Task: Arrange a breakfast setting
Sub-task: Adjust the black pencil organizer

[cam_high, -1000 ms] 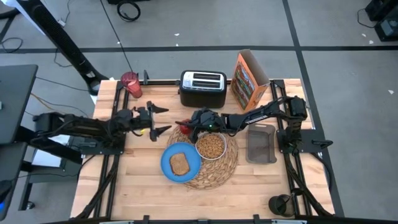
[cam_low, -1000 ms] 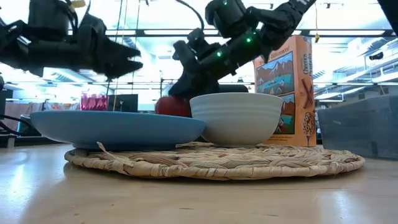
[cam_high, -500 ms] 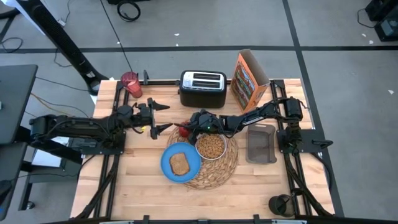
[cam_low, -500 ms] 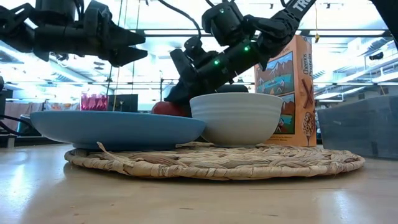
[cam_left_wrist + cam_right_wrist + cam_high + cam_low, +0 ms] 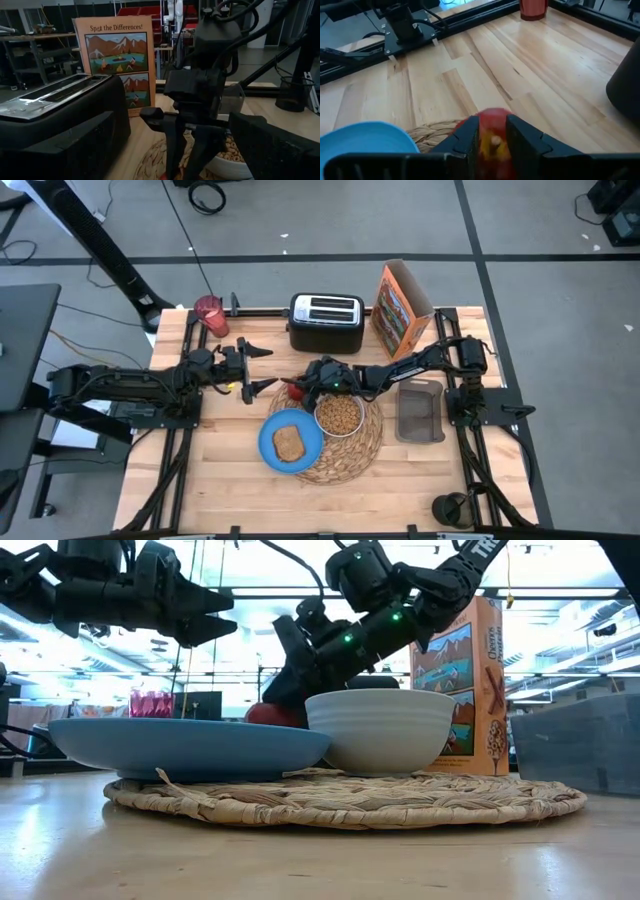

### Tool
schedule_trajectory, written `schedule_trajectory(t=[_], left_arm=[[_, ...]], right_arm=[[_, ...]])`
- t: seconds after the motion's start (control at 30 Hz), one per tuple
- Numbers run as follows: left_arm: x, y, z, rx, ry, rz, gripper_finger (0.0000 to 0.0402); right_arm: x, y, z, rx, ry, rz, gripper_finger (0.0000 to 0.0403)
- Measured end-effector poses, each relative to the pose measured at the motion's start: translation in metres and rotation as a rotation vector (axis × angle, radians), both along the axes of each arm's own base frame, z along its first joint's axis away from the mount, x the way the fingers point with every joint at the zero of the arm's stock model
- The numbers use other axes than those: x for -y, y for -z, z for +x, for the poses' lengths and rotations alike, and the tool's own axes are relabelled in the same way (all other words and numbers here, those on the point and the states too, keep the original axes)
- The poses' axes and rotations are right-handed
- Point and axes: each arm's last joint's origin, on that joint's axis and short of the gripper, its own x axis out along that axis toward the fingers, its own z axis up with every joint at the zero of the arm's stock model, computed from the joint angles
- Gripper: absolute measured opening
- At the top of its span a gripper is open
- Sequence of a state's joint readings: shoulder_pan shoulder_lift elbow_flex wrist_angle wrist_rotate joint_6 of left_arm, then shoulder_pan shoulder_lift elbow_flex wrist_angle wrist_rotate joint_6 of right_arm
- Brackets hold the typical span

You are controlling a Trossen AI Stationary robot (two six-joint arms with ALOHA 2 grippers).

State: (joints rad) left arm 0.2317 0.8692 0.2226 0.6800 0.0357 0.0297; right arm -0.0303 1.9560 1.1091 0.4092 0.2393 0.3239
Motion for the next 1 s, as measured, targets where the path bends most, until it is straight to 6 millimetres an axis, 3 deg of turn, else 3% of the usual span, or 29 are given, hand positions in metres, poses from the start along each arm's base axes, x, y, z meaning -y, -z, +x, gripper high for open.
schedule_trajectory(t=[0.53, 0.8, 1.0], left_arm=[[0.0, 0.001, 0.0, -0.002, 0.001, -0.02, 0.0396], [0.008, -0.006, -0.003, 0.043, 0.044, -0.024, 0.0396], [0.026, -0.006, 0.0, 0.058, 0.168, -0.141, 0.0396]], right_arm=[[0.0, -0.014, 0.0, 0.063, -0.002, -0.015, 0.0107], [-0.007, -0.074, -0.019, 0.161, -0.033, -0.092, 0.0107], [-0.031, -0.112, -0.046, 0.131, -0.081, -0.128, 0.0107]])
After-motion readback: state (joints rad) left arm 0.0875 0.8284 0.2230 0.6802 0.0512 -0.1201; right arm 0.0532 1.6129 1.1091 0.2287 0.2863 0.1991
